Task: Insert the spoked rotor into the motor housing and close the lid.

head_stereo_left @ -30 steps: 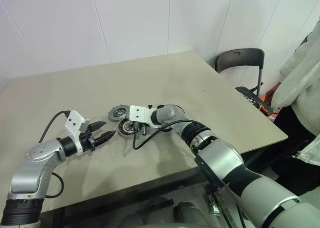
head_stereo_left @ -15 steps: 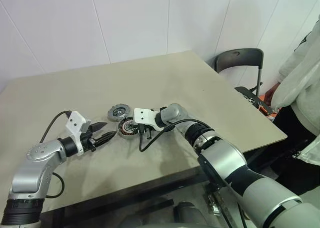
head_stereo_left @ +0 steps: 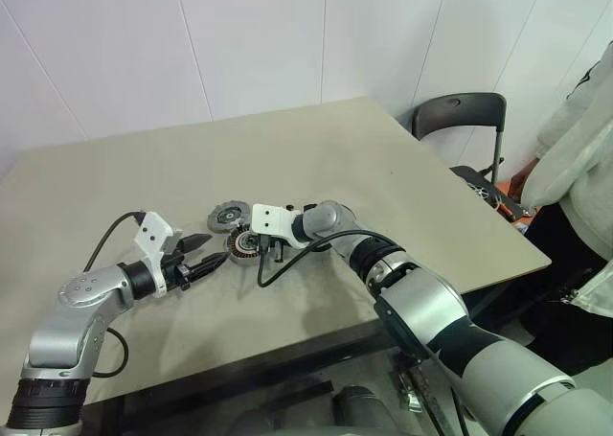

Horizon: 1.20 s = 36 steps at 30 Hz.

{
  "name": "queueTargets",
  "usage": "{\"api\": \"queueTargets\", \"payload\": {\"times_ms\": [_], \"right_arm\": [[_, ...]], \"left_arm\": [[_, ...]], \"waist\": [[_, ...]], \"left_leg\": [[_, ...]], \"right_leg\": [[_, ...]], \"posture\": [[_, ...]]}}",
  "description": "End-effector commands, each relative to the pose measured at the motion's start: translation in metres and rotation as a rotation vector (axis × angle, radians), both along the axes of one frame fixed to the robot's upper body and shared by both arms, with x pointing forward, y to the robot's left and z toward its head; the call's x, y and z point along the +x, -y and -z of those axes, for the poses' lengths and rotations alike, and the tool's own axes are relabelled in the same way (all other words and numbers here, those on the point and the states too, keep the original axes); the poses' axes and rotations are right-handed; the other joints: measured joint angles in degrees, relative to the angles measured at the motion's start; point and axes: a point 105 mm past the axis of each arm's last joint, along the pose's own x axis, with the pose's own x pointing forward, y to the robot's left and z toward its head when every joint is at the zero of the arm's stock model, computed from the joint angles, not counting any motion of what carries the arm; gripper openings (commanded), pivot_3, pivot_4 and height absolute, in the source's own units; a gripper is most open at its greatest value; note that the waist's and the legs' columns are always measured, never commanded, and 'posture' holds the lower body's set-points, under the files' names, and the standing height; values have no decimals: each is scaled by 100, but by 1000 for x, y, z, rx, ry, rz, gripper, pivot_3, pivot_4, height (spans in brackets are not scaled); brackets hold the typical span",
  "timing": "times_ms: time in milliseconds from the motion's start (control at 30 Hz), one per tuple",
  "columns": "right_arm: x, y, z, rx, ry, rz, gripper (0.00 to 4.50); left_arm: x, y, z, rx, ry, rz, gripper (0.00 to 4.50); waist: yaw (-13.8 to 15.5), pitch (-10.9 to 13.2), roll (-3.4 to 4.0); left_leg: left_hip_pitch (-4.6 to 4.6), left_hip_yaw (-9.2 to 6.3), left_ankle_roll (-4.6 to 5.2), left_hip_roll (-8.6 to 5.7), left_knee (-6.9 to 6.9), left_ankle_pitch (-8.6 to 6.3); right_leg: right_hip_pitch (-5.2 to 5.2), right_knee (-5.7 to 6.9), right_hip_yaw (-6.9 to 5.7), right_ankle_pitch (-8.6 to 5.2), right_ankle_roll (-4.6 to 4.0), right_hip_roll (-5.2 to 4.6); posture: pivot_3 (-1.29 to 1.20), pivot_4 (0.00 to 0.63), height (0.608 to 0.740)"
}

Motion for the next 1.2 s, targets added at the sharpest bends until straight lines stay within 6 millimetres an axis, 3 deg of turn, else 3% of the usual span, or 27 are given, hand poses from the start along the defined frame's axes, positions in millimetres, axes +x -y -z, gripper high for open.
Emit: {"api": "queueTargets", "payload": {"times_ms": [33, 467, 567, 733, 833, 933, 1033, 1100, 1200], "right_arm": [[2, -16, -19, 44, 58, -9, 722], [1, -26, -29, 84, 87, -19, 722], [1, -30, -44, 106, 146, -76, 722], [-12, -57, -84, 284, 110, -152, 722], [-18, -66, -92, 339, 87, -161, 722], [-9, -64, -87, 381, 43, -56, 722], [0, -55, -75, 399, -7, 49, 722], [4, -49, -67, 395, -30, 88, 722], [11, -37, -55, 396, -70, 165, 722]], "left_arm": [[2, 6, -12, -6, 47, 18, 3043], [0, 4, -11, -4, 49, 13, 3043], [7, -2, -29, -7, 116, -6, 3043], [25, -26, -76, -51, 227, -56, 3043], [27, -58, -74, 36, 199, -88, 3043], [19, -98, -58, 151, 110, -111, 3043], [15, -126, -56, 217, 90, -142, 3043], [16, -131, -61, 224, 105, -141, 3043], [18, -120, -64, 206, 131, -114, 3043]], "waist": [[-7, 0, 1], [-1, 1, 1], [1, 1, 2], [-28, 4, -9], [-80, 4, -4], [-151, 7, 0], [-153, 9, 0], [-118, 10, -2], [-97, 8, -7]], "left_leg": [[0, 0, 0, 0, 0, 0], [-1, -1, 0, 1, -1, 0], [-1, -1, -1, 1, -1, 0], [-1, -8, -4, 3, 2, 2], [3, -7, -4, 1, -6, 2], [3, -5, -4, -3, -11, 2], [-5, -6, -5, -3, -11, 2], [-10, -8, -5, 0, -10, 3], [-13, -8, -5, -5, -9, 3]], "right_leg": [[0, 1, 0, 0, 0, 1], [-1, -2, 0, 0, 0, 1], [-1, -2, 0, 0, 0, 2], [-1, 2, -5, 2, -3, 6], [-3, 1, -3, 1, -3, 11], [-6, 1, -2, 0, -6, 9], [-18, 3, -2, -1, -7, 9], [-21, 3, -3, -1, -8, 6], [-18, 1, -2, 0, -7, -7]], "posture": [[0, 0, 740], [0, 0, 740], [0, 0, 740], [0, 0, 740], [0, 0, 740], [0, 0, 740], [0, 0, 740], [0, 0, 740], [0, 0, 740]]}}
